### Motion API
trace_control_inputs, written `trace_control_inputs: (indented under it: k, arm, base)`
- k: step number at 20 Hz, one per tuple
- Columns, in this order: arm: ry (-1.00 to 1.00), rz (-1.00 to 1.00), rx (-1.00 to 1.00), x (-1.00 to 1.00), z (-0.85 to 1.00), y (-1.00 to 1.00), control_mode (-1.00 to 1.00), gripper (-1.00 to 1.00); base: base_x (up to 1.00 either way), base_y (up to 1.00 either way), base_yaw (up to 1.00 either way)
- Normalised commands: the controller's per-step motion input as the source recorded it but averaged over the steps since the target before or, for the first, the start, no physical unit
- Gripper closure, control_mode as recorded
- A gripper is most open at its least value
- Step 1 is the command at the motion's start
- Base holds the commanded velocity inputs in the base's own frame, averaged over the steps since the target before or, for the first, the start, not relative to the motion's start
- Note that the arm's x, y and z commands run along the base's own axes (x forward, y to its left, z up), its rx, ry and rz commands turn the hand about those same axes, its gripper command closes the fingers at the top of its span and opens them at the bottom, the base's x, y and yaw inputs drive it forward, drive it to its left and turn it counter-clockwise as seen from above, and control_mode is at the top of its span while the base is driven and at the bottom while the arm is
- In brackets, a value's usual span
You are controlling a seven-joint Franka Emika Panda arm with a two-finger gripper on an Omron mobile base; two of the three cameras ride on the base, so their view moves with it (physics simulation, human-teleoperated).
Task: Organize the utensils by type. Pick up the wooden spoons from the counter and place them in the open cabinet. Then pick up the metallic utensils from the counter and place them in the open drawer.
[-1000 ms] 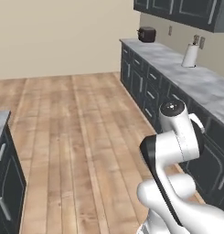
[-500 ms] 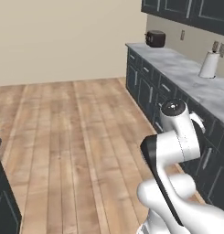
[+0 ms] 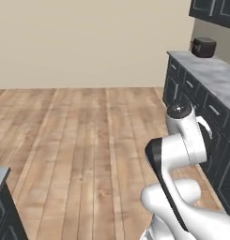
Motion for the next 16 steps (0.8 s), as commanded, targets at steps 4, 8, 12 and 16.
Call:
trace_control_inputs:
  k: [4,8,12,16]
  arm:
    - [0.0,0.0,0.0,0.0,0.0,0.0,1.0,-1.0]
    - [0.0,0.0,0.0,0.0,0.0,0.0,1.0,-1.0]
    - [0.0,0.0,0.0,0.0,0.0,0.0,1.0,-1.0]
    - [0.0,0.0,0.0,0.0,0.0,0.0,1.0,-1.0]
  base:
    - [1.0,0.0,0.42]
    - [1.0,0.0,0.41]
    - [1.0,0.0,0.45]
    - [1.0,0.0,0.5]
